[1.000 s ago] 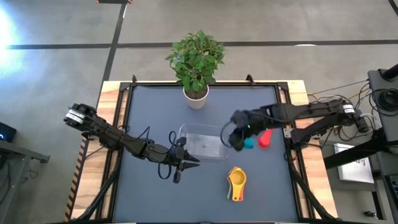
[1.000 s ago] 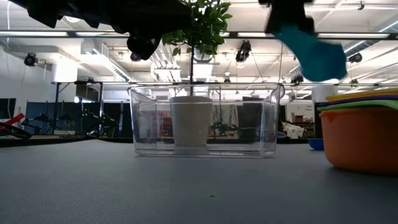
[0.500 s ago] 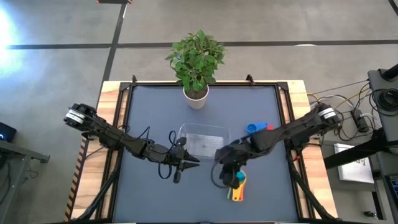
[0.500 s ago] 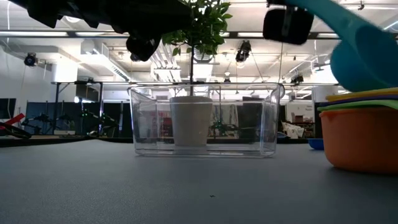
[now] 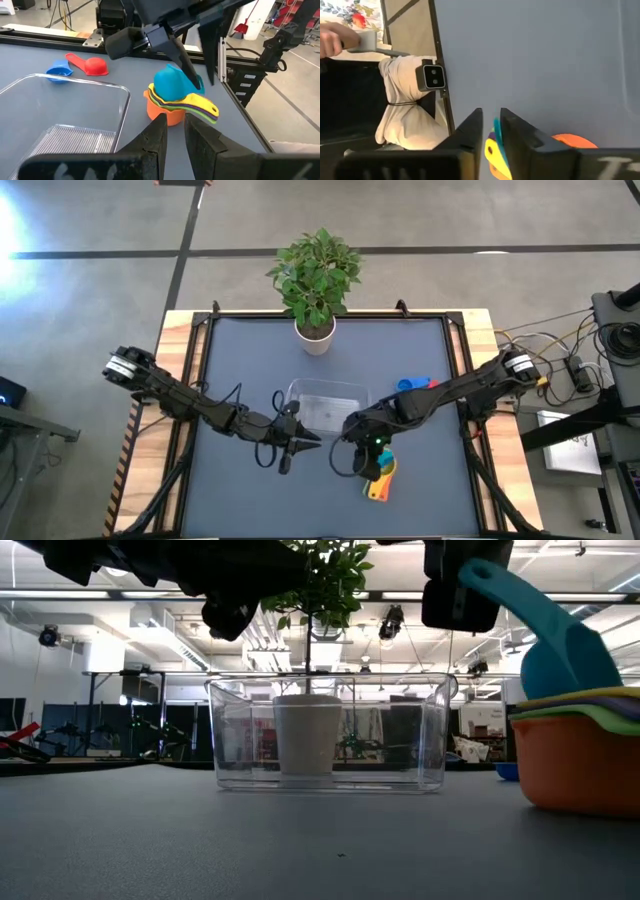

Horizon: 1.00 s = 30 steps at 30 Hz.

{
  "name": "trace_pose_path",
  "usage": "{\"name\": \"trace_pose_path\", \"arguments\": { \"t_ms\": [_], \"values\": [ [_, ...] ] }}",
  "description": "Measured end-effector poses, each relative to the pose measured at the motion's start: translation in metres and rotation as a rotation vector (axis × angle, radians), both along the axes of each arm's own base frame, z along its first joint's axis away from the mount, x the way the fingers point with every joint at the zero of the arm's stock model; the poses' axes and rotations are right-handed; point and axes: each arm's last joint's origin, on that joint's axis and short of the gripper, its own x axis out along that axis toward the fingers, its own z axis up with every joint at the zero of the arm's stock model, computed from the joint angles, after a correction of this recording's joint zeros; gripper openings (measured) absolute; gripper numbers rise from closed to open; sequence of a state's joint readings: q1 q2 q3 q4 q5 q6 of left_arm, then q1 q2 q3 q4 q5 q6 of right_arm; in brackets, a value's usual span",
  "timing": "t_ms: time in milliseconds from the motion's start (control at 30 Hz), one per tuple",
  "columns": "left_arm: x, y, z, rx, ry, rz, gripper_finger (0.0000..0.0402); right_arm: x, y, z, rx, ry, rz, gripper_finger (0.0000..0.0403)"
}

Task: Nest measuring cups in basket
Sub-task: Stack the light blue measuring cup on top of the yellow measuring cup, then stack the red measuring cup on top of the light blue measuring cup

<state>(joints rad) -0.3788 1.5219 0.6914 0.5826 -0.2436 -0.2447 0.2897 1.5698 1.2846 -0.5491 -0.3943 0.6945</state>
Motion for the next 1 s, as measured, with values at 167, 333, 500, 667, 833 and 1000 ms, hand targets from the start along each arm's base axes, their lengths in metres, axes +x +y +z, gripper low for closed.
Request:
{"name": "trace_pose_path", "arguments": {
  "t_ms": [167, 333, 500, 667, 833, 1000],
  "values": [
    [0.000, 0.000, 0.000, 0.001, 0.002, 0.000, 0.0048, -0.003, -0.002, 0.001, -0.009, 0.018, 0.001, 0.0128],
    [0.000, 0.000, 0.000, 0.001, 0.002, 0.000, 0.0048, -0.006, -0.007, -0.001, -0.046, 0.058, -0.024, 0.0182],
    [0.000, 0.000, 0.000, 0.001, 0.002, 0.000, 0.0048, -0.015, -0.012, 0.002, -0.131, 0.084, -0.037, 0.0200],
    [0.000, 0.000, 0.000, 0.002, 0.005, -0.001, 0.0048, -0.042, -0.012, 0.017, -0.401, 0.058, -0.092, 0.0191],
    [0.000, 0.000, -0.001, 0.004, 0.008, -0.001, 0.0048, -0.077, -0.031, 0.026, -0.650, 0.109, -0.228, 0.0177],
    [0.000, 0.000, -0.001, 0.007, 0.007, -0.002, 0.0048, -0.104, -0.068, 0.014, -0.727, 0.266, -0.238, 0.0168]
  ]
}}
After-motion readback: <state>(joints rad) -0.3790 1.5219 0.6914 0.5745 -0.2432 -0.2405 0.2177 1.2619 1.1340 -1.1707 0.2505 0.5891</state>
